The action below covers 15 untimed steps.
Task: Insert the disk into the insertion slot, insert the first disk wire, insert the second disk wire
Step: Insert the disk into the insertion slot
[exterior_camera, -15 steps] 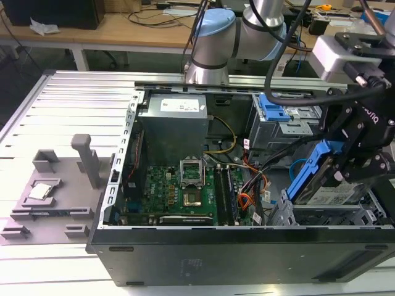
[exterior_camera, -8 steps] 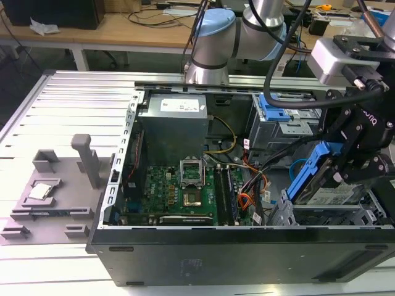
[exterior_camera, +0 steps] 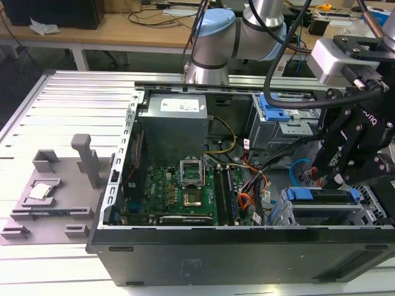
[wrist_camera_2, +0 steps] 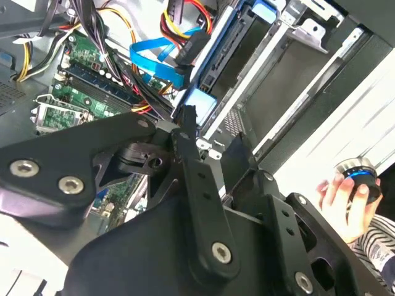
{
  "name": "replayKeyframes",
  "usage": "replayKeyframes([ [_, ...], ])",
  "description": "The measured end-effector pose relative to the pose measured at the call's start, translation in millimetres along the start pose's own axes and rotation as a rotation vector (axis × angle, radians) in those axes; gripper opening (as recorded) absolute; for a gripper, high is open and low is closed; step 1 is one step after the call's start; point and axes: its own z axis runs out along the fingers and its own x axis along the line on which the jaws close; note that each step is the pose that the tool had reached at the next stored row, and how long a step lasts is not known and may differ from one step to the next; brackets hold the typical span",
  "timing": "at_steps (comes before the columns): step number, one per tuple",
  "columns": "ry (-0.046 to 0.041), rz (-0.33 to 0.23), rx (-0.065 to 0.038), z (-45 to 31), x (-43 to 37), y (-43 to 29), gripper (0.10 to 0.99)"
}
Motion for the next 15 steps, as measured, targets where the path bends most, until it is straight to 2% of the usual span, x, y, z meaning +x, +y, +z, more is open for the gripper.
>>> replayKeyframes([
  [1,0.0,0.0,0.0,0.0,0.0,0.0,0.439],
  [2,0.0,0.0,0.0,0.1,0.0,0.0,0.294],
  [3,0.0,0.0,0.0,0.1,0.0,0.0,0.294],
  [4,0.0,0.0,0.0,0.1,0.0,0.0,0.235],
  [5,0.0,0.0,0.0,0.1,0.0,0.0,0.235],
  [6,0.0,0.0,0.0,0.2,0.0,0.0,0.114],
  [15,0.0,0.0,0.0,0.5,0.0,0.0,0.106],
])
